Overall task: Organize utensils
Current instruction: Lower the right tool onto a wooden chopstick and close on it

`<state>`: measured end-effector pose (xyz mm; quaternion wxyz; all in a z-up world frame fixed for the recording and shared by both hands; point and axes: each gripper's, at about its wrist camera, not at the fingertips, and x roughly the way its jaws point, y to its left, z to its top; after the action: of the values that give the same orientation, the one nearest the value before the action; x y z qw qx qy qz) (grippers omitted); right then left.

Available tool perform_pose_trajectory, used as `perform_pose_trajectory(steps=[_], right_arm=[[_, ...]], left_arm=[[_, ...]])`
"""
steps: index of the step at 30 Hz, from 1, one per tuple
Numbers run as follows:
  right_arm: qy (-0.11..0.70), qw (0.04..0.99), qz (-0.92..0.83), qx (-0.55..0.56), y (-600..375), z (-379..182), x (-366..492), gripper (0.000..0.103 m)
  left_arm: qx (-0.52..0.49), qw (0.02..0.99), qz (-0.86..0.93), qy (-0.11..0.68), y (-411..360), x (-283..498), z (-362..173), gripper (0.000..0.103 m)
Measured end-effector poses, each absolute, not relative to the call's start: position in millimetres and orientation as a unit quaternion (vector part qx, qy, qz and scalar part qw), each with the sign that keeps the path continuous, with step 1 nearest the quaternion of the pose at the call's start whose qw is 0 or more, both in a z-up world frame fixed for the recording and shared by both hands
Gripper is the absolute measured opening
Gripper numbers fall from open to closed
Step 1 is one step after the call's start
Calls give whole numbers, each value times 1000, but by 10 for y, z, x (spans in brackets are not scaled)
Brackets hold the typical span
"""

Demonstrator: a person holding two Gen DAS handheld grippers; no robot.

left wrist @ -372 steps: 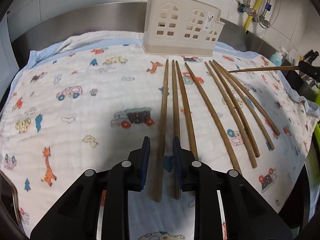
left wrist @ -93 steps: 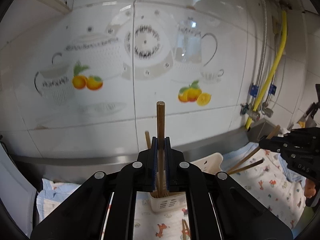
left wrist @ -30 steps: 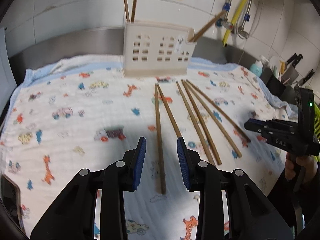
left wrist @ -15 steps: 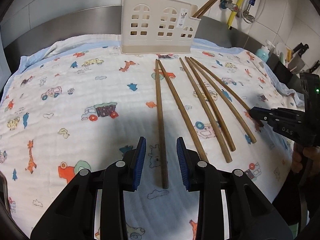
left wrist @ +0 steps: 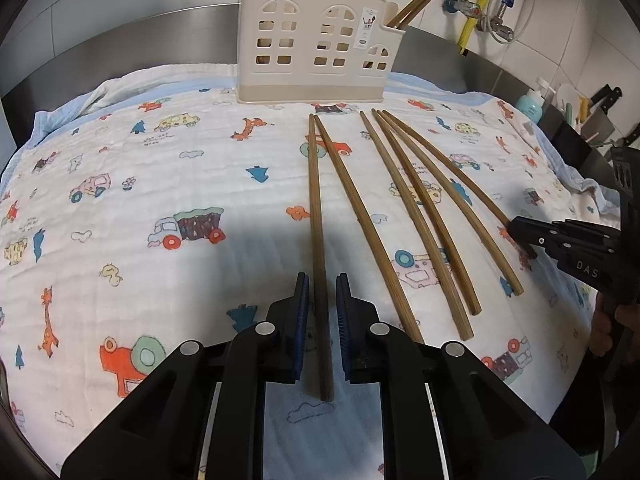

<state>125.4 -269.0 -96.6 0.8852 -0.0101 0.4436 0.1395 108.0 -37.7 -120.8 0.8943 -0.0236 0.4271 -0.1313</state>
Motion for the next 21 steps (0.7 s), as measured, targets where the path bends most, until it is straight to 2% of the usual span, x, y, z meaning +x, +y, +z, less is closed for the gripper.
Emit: perform_pose_trajectory(steps=[12,21], right_arm=[[432,891,137,-21,-2655,-924,1215,7],[386,911,143,-19,-2638,-498,1106,7]], left_arm=[[-9,894,-111,434,-410,1117,-1158,5],[-43,909,-121,397,-231,1060,-876,5]])
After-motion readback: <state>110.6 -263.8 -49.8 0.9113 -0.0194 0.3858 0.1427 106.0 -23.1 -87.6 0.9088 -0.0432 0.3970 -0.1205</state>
